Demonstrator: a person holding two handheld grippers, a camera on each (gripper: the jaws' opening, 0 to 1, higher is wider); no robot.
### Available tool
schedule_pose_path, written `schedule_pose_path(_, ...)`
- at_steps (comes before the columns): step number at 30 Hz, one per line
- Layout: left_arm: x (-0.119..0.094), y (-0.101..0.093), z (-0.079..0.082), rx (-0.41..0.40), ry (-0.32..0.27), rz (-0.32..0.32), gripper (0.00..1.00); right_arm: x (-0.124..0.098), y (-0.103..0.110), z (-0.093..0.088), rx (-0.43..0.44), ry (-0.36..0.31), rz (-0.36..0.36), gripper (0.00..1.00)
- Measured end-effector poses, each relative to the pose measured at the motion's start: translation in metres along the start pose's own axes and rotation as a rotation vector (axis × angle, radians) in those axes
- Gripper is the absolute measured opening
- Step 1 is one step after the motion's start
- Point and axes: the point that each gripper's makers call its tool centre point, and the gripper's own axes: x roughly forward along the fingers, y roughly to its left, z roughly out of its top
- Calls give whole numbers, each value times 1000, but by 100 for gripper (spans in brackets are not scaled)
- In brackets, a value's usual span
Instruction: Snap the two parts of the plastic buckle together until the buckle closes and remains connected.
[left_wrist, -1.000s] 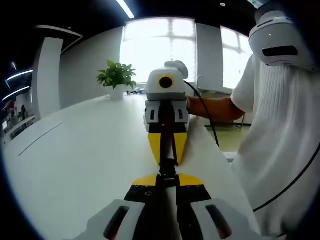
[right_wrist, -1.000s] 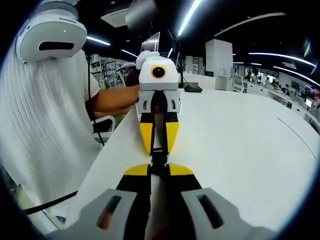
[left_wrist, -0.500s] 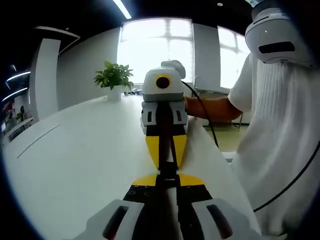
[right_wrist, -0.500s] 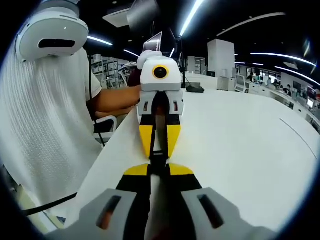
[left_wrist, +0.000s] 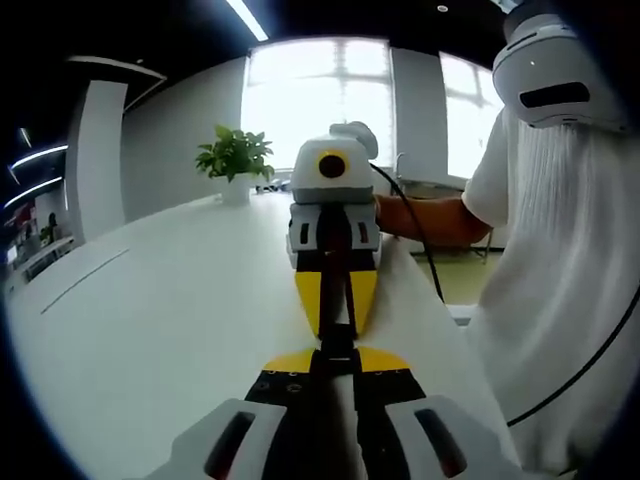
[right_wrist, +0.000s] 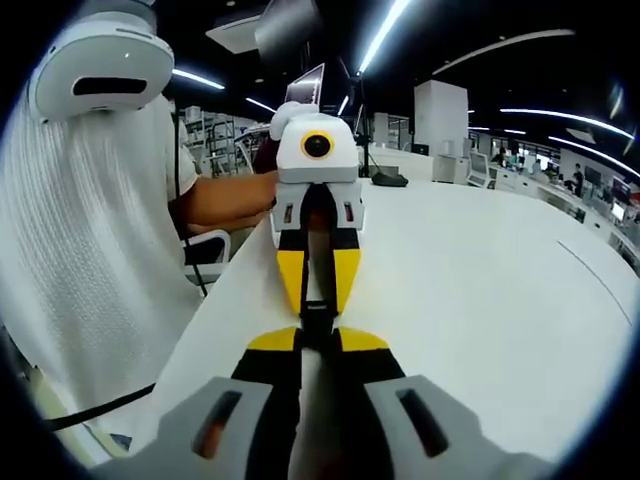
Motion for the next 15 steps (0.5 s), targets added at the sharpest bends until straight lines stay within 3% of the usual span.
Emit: schedule_pose_path(15,-7,-7,-2,-7,6,23,11,-7,-10,-5,3,19,-59,12)
